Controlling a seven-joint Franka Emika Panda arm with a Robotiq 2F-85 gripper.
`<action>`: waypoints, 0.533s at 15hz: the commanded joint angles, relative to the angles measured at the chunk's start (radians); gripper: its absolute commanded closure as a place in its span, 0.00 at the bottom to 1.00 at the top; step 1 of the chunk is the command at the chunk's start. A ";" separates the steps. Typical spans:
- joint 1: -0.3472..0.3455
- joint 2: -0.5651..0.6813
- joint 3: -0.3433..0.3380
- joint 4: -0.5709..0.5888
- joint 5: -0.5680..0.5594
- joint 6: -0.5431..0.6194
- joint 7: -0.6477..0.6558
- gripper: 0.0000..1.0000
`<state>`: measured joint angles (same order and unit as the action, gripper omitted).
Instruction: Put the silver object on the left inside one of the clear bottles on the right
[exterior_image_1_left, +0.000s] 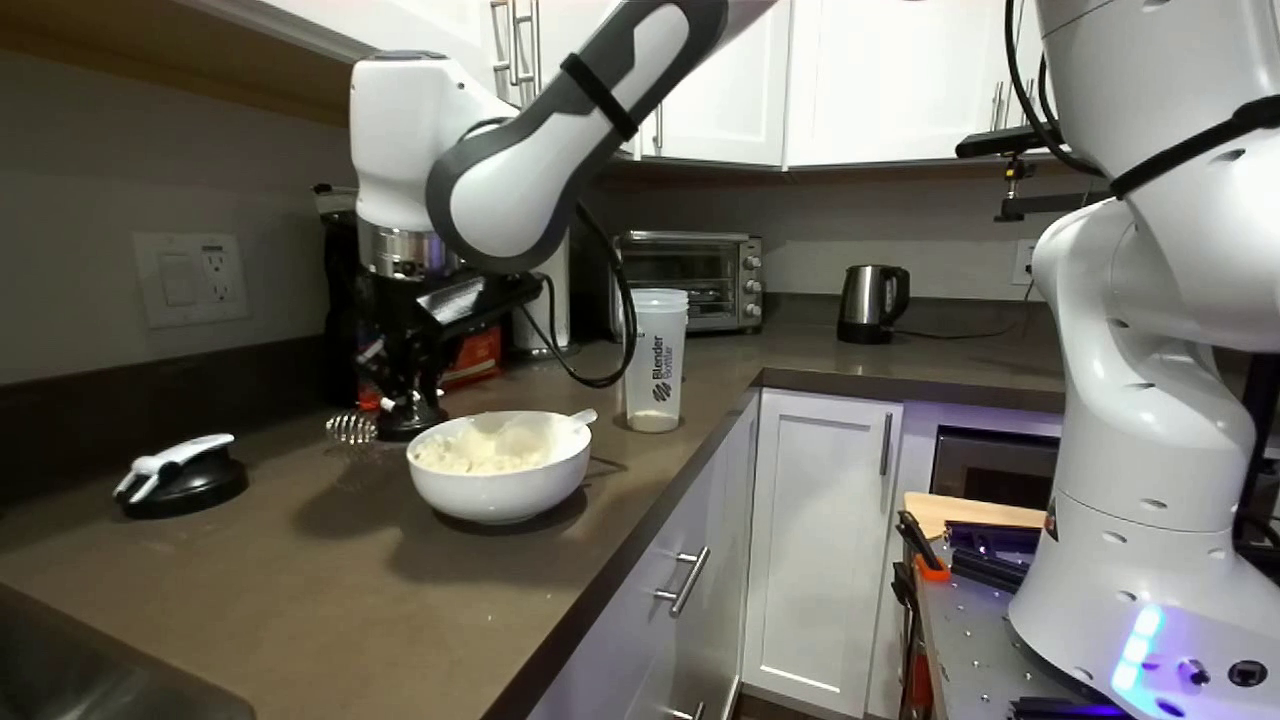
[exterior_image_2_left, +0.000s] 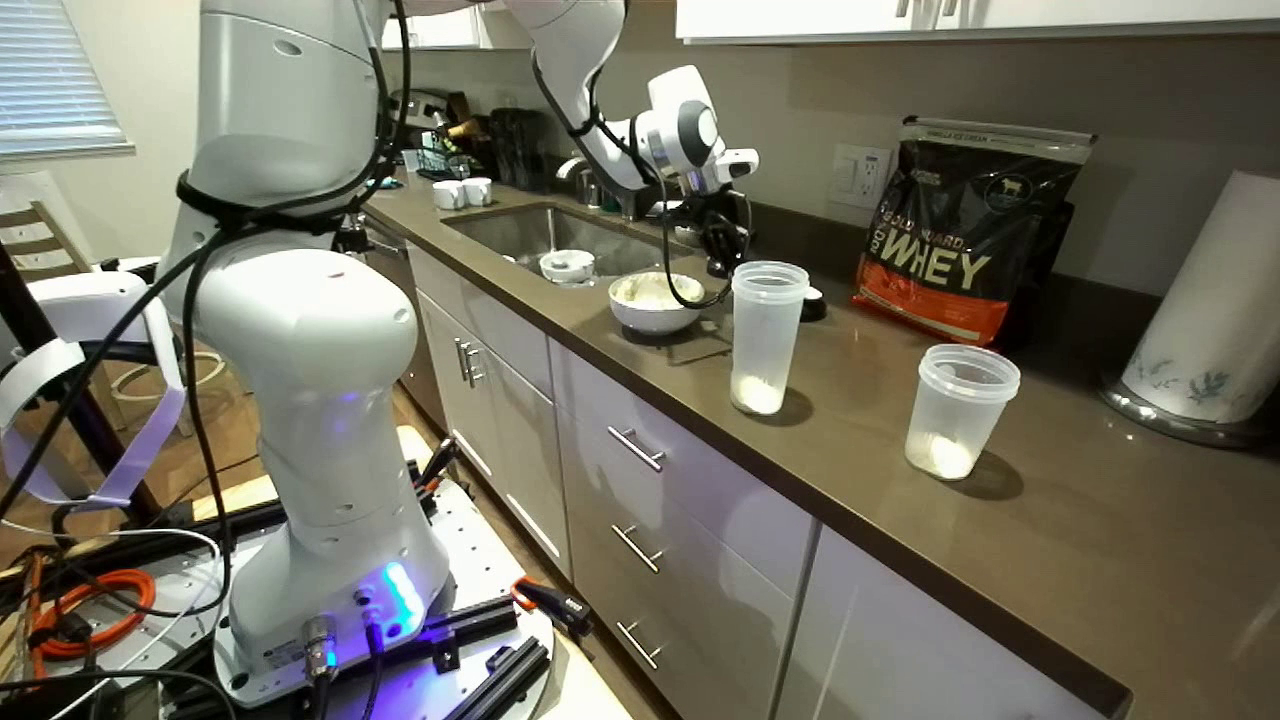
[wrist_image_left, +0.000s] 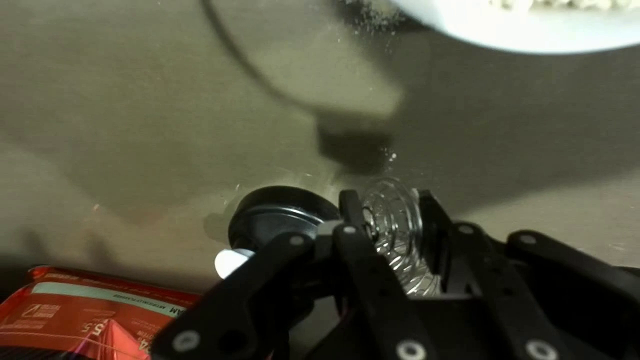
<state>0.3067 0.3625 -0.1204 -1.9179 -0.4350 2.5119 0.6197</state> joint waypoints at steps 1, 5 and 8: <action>-0.001 -0.088 0.007 -0.085 -0.044 -0.016 0.028 0.69; -0.013 -0.148 0.018 -0.138 -0.056 -0.023 0.031 0.77; -0.026 -0.190 0.029 -0.169 -0.056 -0.028 0.026 0.73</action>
<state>0.3046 0.2425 -0.1163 -2.0322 -0.4536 2.5085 0.6197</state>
